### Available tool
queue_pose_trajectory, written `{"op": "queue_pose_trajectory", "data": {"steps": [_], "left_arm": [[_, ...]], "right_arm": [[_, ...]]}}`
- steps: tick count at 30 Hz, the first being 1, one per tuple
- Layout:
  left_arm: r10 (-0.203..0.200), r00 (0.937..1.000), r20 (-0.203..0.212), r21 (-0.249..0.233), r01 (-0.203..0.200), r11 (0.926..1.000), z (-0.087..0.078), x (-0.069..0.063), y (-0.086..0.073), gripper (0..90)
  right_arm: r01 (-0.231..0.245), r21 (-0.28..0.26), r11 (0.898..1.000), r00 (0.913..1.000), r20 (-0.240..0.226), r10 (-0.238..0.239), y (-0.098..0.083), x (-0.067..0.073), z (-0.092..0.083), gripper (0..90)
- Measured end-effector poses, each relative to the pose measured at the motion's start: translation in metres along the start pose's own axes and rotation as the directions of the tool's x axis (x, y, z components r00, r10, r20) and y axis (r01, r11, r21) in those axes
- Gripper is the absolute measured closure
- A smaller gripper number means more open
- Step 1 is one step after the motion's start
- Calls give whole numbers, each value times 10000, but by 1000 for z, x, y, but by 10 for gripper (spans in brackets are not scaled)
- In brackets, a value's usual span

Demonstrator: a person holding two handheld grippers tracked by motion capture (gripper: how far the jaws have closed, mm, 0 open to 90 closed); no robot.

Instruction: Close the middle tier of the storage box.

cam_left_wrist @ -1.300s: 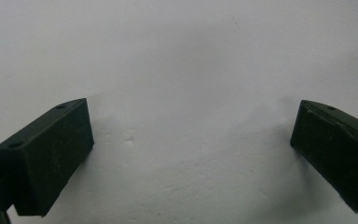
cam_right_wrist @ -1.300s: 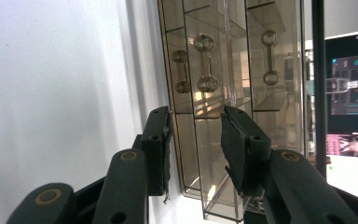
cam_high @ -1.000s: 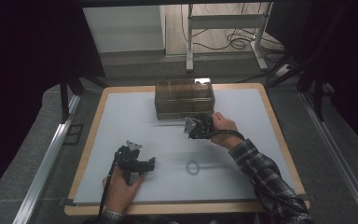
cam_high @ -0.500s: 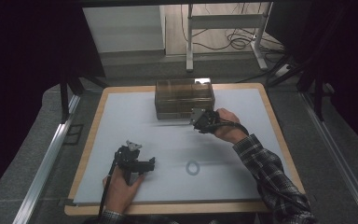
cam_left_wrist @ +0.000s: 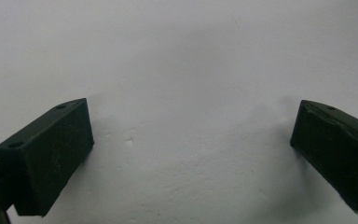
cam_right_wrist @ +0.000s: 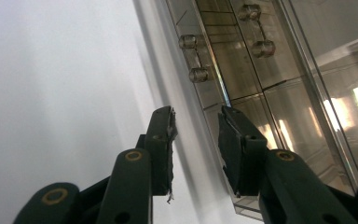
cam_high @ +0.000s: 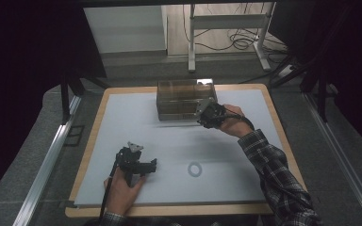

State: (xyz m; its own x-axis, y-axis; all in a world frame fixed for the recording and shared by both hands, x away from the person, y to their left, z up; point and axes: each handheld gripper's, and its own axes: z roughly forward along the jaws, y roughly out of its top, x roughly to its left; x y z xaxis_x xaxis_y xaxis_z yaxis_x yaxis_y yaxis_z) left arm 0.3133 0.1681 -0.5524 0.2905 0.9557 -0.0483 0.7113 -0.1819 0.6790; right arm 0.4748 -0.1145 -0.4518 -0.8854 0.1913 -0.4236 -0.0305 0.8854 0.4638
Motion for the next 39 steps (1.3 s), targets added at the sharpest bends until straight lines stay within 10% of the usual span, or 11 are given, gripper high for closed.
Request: {"op": "queue_pose_trajectory", "data": {"steps": [10,39], "left_arm": [[2,10000,-1,2,-2,10000,0,0,0,0],[9,10000,-11,4,-9,10000,0,0,0,0]], "right_arm": [[-523,81,9986,9934,-1016,528,-4,-26,-3,687],[-398,734,9965,9793,-1954,535,-9,-54,27,747]]}}
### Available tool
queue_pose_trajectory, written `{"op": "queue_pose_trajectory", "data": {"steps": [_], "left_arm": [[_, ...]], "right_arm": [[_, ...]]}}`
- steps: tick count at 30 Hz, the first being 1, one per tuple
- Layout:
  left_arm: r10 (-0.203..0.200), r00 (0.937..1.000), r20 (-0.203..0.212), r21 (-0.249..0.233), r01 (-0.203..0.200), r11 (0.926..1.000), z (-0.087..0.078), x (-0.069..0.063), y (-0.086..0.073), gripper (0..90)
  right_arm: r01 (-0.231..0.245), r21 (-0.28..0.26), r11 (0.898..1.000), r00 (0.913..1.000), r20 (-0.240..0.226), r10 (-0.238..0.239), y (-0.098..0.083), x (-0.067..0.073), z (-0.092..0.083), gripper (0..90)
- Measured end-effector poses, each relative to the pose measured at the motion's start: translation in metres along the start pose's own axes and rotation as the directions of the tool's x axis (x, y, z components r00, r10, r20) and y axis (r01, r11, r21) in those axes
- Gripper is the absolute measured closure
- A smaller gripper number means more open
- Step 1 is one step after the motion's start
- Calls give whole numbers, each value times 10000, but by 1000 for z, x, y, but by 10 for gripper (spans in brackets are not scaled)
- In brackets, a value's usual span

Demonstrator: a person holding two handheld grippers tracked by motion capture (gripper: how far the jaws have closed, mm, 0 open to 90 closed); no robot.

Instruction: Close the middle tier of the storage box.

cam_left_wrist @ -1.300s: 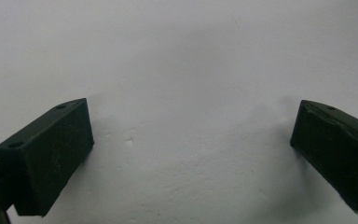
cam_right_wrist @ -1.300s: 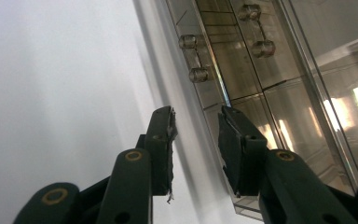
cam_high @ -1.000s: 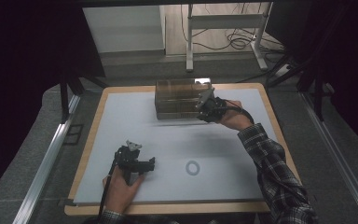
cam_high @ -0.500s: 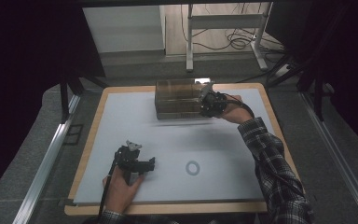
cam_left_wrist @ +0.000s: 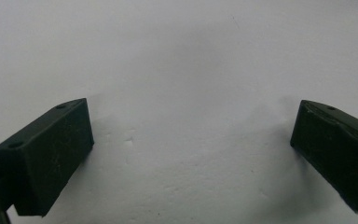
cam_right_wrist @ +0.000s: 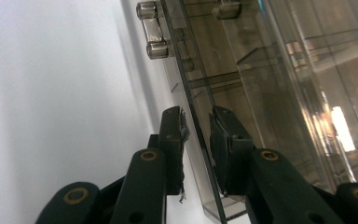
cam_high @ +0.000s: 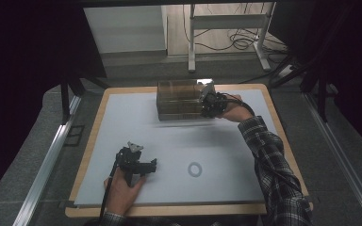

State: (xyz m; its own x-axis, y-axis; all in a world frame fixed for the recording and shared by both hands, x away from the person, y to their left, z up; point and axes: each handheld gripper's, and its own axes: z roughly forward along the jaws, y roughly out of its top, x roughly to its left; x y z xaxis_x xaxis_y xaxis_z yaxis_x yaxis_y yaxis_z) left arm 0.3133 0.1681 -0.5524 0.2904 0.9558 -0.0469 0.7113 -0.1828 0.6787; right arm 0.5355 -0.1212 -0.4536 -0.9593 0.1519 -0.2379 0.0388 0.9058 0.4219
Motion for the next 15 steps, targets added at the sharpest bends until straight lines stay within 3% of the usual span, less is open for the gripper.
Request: {"op": "queue_pose_trajectory", "data": {"steps": [15], "left_arm": [[-2,10000,-2,-1,2,10000,0,0,0,0]], "right_arm": [[616,-4,9981,9968,-519,-615,0,-7,2,823]]}}
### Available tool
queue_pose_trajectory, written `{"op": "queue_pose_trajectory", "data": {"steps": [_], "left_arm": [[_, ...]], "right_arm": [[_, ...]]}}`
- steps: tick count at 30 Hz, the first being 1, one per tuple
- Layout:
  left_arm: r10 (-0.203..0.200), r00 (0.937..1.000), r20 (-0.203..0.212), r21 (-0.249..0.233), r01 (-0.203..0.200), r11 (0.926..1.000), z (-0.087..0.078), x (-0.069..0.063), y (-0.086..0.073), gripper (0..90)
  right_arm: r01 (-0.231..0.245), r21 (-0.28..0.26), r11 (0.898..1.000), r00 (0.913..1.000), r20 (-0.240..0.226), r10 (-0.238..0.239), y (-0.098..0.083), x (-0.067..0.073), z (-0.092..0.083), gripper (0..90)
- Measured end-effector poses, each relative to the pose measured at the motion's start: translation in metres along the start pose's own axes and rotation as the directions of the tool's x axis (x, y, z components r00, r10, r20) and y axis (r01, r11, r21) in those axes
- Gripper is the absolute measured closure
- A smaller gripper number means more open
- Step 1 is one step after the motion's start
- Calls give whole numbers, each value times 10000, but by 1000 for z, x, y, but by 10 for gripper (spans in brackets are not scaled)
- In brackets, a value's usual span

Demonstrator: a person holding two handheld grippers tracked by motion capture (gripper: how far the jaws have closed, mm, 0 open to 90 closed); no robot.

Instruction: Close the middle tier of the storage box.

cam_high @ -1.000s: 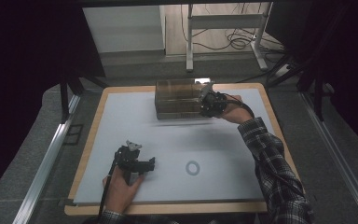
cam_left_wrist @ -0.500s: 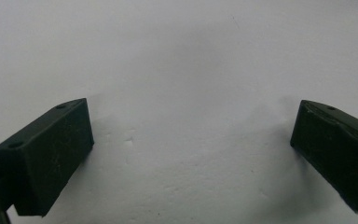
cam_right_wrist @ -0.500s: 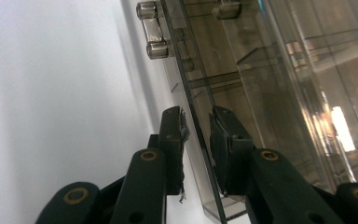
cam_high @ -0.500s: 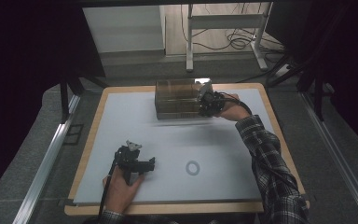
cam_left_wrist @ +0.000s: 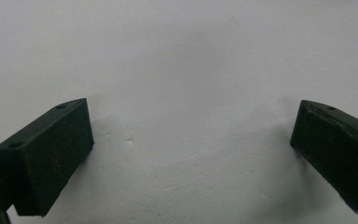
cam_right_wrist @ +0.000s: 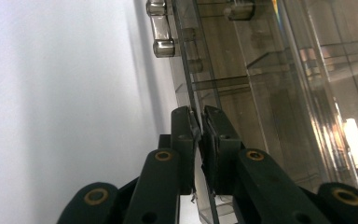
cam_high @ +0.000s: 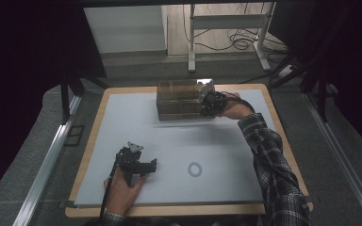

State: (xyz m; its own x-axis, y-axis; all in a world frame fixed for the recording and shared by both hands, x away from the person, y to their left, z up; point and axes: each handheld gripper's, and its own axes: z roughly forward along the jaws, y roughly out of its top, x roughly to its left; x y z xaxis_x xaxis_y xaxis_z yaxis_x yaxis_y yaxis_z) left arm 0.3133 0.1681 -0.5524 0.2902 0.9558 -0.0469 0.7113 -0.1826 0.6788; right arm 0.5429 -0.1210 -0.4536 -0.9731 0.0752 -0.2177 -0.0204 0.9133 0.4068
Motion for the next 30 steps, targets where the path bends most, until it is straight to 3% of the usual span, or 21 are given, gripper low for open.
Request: {"op": "queue_pose_trajectory", "data": {"steps": [11,30], "left_arm": [[2,10000,-1,1,-2,10000,0,0,0,0],[-2,10000,0,-8,2,10000,0,0,0,0]], "right_arm": [[540,116,9985,9981,-302,-536,2,3,-3,846],[1012,11,9949,9925,-684,-1009,3,16,-10,856]]}}
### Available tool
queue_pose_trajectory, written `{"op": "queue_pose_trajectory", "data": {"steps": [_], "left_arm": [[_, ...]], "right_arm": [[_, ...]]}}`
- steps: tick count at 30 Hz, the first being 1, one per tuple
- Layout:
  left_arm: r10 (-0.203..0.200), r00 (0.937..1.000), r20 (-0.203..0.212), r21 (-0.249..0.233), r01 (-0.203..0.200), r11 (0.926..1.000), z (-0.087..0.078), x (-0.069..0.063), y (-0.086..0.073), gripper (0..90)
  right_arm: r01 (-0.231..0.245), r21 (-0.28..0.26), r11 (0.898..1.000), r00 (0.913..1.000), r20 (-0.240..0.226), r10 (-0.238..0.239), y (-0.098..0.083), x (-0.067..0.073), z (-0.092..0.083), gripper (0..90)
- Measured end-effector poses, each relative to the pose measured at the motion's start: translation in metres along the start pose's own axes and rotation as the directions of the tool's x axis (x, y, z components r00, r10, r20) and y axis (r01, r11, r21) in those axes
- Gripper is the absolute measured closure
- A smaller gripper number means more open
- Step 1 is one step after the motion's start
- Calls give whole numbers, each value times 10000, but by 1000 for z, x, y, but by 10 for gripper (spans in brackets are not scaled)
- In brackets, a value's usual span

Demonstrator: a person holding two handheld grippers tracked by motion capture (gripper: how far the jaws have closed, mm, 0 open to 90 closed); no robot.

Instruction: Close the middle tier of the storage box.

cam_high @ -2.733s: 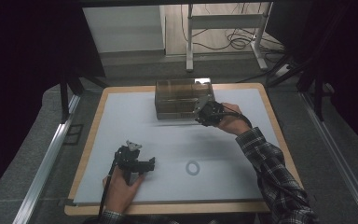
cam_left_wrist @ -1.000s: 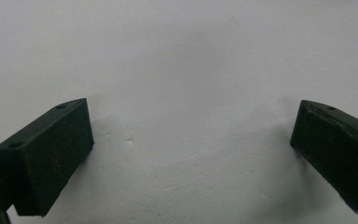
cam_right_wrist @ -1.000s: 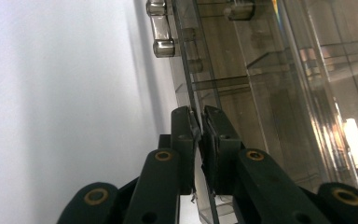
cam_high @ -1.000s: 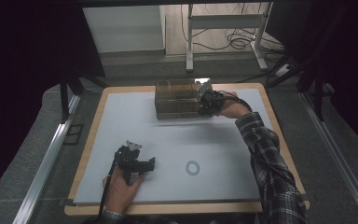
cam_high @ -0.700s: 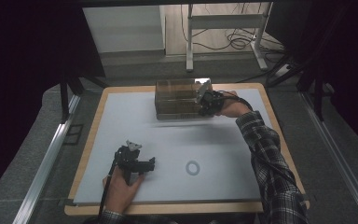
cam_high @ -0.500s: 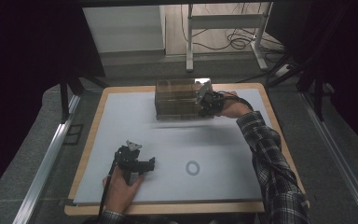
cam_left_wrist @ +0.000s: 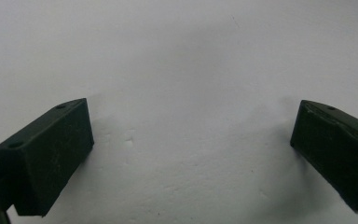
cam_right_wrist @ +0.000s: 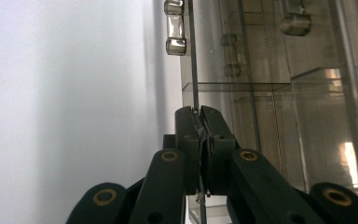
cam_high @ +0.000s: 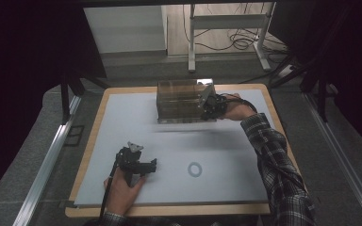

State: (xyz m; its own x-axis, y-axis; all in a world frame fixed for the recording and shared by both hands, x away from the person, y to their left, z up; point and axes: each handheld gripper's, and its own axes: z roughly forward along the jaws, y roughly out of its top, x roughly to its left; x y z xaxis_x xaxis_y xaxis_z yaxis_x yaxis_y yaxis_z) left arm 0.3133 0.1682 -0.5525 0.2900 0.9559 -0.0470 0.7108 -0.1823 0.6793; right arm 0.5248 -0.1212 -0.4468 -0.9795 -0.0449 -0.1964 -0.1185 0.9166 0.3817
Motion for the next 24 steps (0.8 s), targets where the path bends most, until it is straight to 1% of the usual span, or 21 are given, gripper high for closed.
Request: {"op": "queue_pose_trajectory", "data": {"steps": [2,14,24], "left_arm": [[-1,10000,0,0,1,10000,0,0,0,0],[-1,10000,0,-1,1,10000,0,0,0,0],[-7,10000,7,4,7,10000,0,0,0,0]], "right_arm": [[80,74,9999,10000,36,-80,0,2,0,857],[407,126,9991,9992,-13,-407,0,12,-1,859],[652,128,9978,9978,-130,-650,-2,19,-1,861]]}}
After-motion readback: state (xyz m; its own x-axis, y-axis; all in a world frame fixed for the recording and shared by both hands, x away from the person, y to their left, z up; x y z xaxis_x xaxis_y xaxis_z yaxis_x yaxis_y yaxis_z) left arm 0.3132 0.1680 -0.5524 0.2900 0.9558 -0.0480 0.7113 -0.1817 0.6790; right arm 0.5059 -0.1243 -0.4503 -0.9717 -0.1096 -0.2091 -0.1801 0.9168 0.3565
